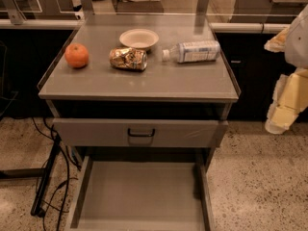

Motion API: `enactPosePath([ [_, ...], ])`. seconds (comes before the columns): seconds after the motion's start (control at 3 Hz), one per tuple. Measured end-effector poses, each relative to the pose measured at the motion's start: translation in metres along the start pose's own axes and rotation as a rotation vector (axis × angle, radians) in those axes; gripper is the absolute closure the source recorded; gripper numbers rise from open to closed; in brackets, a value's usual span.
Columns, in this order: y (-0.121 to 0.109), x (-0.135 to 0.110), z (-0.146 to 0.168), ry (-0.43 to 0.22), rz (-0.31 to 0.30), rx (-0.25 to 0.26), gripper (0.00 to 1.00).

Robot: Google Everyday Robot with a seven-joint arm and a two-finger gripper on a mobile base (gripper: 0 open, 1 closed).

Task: Place orange can into middle drawer

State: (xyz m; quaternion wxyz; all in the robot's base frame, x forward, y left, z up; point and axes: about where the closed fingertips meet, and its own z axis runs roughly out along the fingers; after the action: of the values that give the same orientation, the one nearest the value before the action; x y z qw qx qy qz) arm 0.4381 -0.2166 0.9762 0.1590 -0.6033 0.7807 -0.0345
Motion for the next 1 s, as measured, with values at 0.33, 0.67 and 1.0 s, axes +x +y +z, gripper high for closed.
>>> enactPosePath([
  [0.33, 0.0, 0.0, 0.0, 0.0, 0.0, 0.0, 0.0],
  [0.67, -0.008, -0.009, -0.005, -0.02, -0.039, 0.027, 0.0],
  [1.0, -0.019, -0.028, -0.004, -0.014, -0.135, 0.05, 0.0],
])
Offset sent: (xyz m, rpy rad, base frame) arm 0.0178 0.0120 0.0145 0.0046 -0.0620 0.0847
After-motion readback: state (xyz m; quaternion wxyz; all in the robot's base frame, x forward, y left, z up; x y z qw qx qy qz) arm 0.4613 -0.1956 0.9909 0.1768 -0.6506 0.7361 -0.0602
